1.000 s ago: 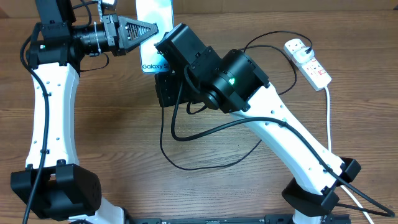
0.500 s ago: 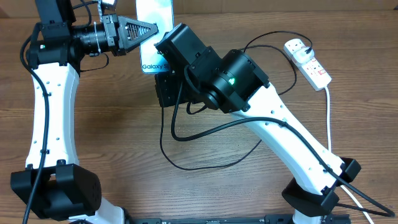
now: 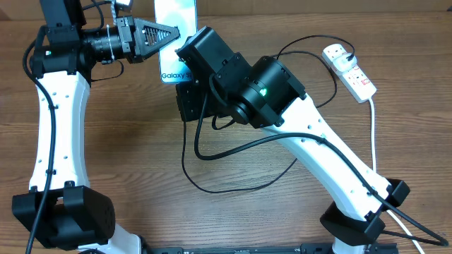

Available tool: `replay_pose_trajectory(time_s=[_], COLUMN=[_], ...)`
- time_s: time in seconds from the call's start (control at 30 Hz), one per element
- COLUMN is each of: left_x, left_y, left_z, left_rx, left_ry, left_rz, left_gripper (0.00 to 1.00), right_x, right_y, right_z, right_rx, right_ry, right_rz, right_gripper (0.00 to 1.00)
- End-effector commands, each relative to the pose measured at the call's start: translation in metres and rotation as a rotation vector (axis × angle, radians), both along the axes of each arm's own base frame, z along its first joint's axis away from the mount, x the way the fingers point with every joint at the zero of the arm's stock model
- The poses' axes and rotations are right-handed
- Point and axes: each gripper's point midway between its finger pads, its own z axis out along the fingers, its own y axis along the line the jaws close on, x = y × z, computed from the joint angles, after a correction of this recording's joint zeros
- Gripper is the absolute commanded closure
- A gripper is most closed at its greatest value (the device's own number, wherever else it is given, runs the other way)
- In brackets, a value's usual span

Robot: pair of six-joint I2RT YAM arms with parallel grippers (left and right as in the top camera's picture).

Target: Plug charger to phone and switch on socket

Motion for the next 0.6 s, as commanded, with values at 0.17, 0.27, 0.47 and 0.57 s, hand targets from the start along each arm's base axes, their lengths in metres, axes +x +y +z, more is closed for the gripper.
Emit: replay_pose_trajectory(time_s=[0.17, 0.27, 0.47, 0.57], left_x=[-0.0033, -0.0035, -0.0058, -0.0079], left_y=[-0.0010, -0.0011, -0.0017, -0.0023], left_z=[0.0068, 0.0070, 0.0087, 0.0103], left_rx=[0.001, 0.000, -0.012, -0.022], left_ry=[-0.048, -0.048, -0.041, -0.043], left_rz=[-0.014, -0.015, -0.028, -0.040], left_gripper=[0.96, 0.96, 0.96, 0.96], right_x=[0.0022, 0.0022, 0.0023, 0.0029], right_y=[-0.0024, -0.0024, -0.0024, -0.0025], right_z=[0.0052, 0.0052, 0.0053, 0.0055], right_rx=[0.009, 0.009, 0.009, 0.008], right_ry=[-0.015, -0.015, -0.016, -0.018], right_rz=[-0.012, -0.012, -0.011, -0.013], right_gripper=[0.96, 0.96, 0.96, 0.96])
